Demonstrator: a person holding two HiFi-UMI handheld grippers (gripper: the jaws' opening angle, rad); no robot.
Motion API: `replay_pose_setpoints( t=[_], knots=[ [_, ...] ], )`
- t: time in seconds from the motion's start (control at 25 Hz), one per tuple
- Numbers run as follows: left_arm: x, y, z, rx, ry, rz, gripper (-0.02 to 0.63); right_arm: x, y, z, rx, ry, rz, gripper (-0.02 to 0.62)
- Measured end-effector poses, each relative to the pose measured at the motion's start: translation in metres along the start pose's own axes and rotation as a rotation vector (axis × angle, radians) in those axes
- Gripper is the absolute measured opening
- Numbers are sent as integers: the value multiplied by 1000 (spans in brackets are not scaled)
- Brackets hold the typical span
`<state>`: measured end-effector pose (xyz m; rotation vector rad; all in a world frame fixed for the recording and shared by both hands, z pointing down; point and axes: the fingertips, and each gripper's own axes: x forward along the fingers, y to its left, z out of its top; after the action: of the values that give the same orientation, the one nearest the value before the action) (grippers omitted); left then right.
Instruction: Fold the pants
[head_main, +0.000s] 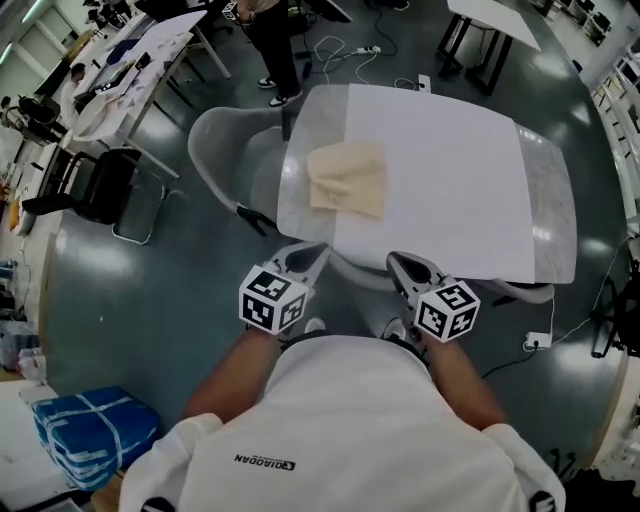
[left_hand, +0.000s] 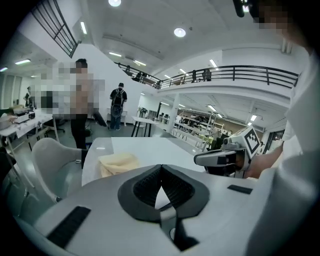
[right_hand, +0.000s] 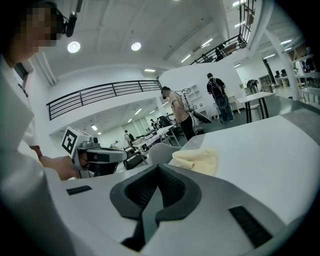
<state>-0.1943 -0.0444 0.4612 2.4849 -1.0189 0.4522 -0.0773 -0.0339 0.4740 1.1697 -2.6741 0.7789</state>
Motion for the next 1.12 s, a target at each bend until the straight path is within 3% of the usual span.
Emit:
replay_pose_setpoints(
  t=[0.4,1.12],
  knots=[
    [-33,42,-18,32,44,-112,26,32,38,-19,41,-9,-129,20],
    [-60,69,-32,11,31,-146,26,53,70,-35,34,12,-188,20]
  ],
)
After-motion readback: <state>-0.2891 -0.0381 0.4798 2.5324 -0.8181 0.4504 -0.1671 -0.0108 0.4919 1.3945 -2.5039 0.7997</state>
